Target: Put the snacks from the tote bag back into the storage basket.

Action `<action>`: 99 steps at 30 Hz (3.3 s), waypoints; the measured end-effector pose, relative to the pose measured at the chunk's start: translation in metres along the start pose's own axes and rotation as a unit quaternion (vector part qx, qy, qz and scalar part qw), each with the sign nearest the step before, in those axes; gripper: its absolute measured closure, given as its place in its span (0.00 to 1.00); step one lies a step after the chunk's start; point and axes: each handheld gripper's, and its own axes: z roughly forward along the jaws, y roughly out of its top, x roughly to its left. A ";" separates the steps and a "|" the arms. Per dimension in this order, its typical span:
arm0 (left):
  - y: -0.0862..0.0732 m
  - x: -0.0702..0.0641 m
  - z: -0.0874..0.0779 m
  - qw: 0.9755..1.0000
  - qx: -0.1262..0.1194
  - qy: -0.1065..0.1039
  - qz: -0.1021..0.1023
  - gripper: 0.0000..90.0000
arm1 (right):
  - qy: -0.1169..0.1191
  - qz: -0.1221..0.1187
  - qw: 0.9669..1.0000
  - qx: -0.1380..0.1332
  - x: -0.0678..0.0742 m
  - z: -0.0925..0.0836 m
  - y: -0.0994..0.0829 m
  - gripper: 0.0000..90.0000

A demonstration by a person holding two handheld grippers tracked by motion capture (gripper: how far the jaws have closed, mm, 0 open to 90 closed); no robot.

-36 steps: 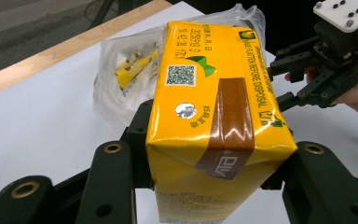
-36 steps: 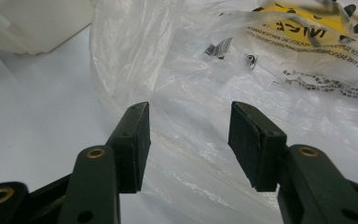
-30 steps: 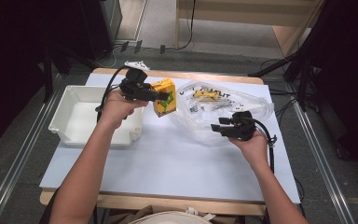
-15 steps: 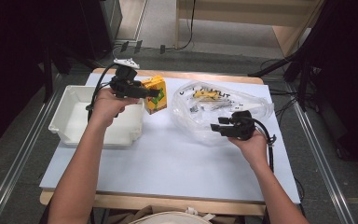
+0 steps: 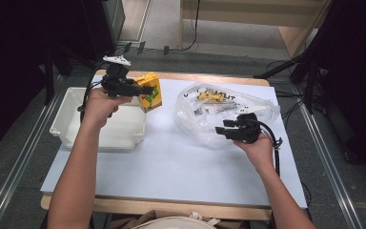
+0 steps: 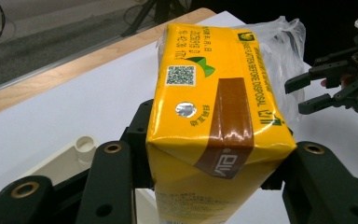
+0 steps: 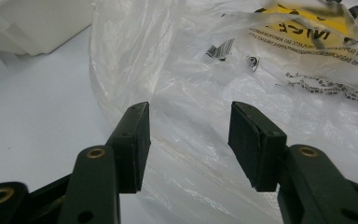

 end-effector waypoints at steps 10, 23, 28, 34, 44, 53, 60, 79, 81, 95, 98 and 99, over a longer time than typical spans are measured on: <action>-0.007 0.015 -0.006 1.000 -0.001 0.018 -0.017 0.59 | 0.001 0.001 1.000 0.000 0.000 0.000 0.000 0.55; -0.016 0.030 -0.010 0.999 0.001 0.037 -0.030 0.59 | 0.000 0.000 1.000 0.001 0.001 0.000 0.000 0.55; -0.020 0.037 -0.013 0.998 -0.001 0.042 -0.038 0.59 | 0.000 0.000 1.000 0.001 0.000 0.000 0.000 0.55; -0.027 0.044 -0.012 0.998 -0.001 0.052 -0.044 0.59 | 0.000 0.000 1.000 0.000 0.000 0.000 0.000 0.55; -0.038 0.057 -0.007 0.996 0.010 0.068 -0.052 0.59 | 0.001 0.000 1.000 0.000 0.001 0.000 0.000 0.55; -0.047 0.064 -0.001 0.995 0.012 0.079 -0.054 0.59 | -0.001 0.001 1.000 -0.001 0.001 0.000 0.000 0.55; -0.051 0.066 0.005 0.994 0.014 0.092 -0.051 0.59 | -0.002 -0.001 1.000 -0.004 0.001 -0.001 0.000 0.55; -0.064 0.068 0.031 0.994 0.023 0.104 -0.036 0.58 | -0.002 0.002 1.000 -0.001 0.000 0.000 0.000 0.55; -0.066 0.069 0.035 0.994 0.024 0.103 -0.033 0.58 | -0.002 0.002 1.000 -0.001 0.000 0.000 0.000 0.55; -0.077 0.068 0.043 0.994 0.031 0.102 -0.016 0.57 | -0.002 0.001 1.000 -0.001 0.001 -0.001 0.000 0.55; -0.081 0.067 0.040 0.994 0.035 0.104 -0.015 0.57 | -0.001 -0.002 1.000 -0.004 0.001 -0.001 0.000 0.55; -0.081 0.067 0.040 0.994 0.033 0.105 -0.020 0.57 | -0.002 -0.002 1.000 -0.004 0.001 -0.001 0.000 0.55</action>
